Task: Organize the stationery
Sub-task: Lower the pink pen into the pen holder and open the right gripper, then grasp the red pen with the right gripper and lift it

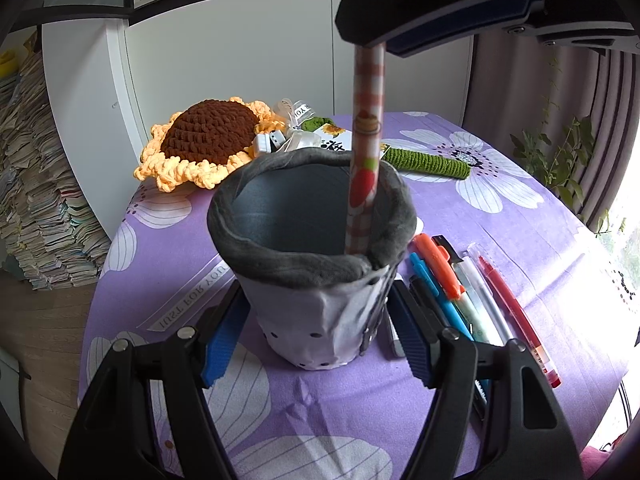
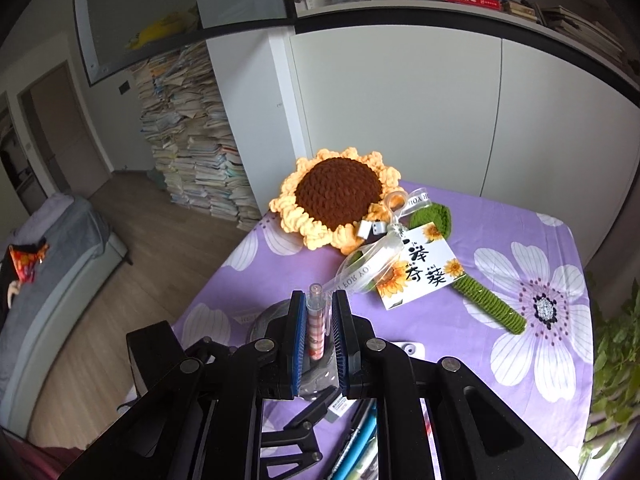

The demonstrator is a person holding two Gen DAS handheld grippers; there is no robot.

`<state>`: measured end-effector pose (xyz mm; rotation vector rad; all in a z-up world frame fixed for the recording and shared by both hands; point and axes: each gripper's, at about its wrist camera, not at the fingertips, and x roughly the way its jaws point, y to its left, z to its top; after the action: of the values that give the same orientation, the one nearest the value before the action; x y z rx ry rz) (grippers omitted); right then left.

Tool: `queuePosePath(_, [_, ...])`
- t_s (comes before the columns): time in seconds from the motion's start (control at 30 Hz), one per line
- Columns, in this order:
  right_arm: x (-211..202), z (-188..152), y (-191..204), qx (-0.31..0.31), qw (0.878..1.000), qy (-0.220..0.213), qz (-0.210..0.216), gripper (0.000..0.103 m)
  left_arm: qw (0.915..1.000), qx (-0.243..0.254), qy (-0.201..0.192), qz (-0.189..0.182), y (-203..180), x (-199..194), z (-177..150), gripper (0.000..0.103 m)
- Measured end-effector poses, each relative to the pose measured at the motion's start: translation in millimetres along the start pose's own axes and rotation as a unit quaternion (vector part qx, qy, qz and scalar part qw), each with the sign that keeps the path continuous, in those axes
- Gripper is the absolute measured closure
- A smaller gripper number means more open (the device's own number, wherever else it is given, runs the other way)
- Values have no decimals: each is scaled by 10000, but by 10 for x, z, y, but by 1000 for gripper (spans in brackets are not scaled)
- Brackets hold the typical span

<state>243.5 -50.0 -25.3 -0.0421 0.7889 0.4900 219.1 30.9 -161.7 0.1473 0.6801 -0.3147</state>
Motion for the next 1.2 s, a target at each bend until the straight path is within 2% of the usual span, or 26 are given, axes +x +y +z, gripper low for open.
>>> queuePosePath(0.2, [191,-58,-15,39,9996,281,14,89,10000,2,1,1,-1,1,1,33])
queuePosePath(0.37, [213,-77,-25,68,9994,326,6,89,10000,1,1,0,-2,2,2,33])
queuePosePath(0.57, [56,-97,-105,194,9995,235,28,89,10000,3,1,3,-3,2,2,33])
queuePosePath(0.77, [-267,-281,-406,581,9979,26,-297,88,10000,25,2,11,-9,-4,1,33])
queuePosePath(0.87, [-194,-452,-586,798,9943,314,-637,88,10000,27,2,11,-9,-4,1,33])
queuePosePath(1.07, [263,-918,-933,1299,9760,1385,-1065,88,10000,31,4,13,-3,1,4,33])
queuePosePath(1.2, [388,-1030,-1034,1473,9694,1587,-1158,88,10000,31,5,12,0,0,2,33])
